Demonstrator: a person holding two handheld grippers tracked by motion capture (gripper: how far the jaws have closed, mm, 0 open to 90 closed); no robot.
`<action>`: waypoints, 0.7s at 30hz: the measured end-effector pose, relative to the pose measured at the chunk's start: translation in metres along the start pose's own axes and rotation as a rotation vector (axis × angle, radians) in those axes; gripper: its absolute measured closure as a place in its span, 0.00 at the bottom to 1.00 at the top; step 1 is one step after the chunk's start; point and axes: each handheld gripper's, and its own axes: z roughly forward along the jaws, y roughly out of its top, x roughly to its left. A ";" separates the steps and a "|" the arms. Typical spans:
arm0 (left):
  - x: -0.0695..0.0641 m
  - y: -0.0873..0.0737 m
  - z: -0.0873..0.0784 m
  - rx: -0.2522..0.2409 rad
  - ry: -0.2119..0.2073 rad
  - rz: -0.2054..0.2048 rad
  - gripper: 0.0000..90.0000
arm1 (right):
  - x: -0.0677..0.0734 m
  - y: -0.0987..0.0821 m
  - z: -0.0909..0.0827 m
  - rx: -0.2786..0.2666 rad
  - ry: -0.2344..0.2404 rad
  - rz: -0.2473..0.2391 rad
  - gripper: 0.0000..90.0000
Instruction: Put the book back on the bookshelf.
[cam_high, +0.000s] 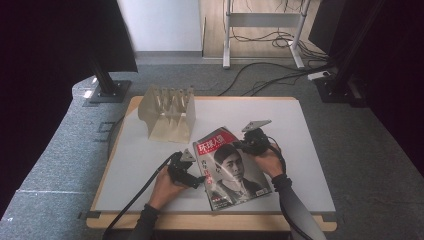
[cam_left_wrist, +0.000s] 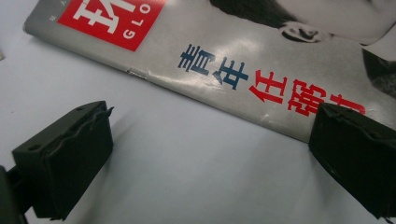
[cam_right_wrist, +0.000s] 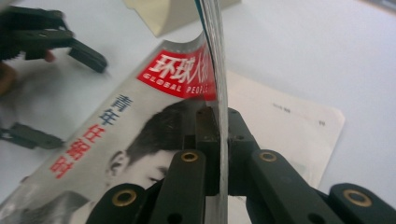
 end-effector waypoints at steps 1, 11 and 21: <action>0.000 0.000 0.000 -0.001 0.001 -0.004 0.00 | 0.002 0.002 -0.002 -0.005 0.003 -0.011 0.95; -0.001 0.014 -0.009 -0.021 -0.061 -0.005 0.00 | 0.019 0.017 -0.031 -0.064 0.014 -0.072 0.95; 0.011 0.037 0.002 -0.010 -0.161 -0.024 0.02 | 0.028 0.026 -0.053 -0.106 0.023 -0.113 0.95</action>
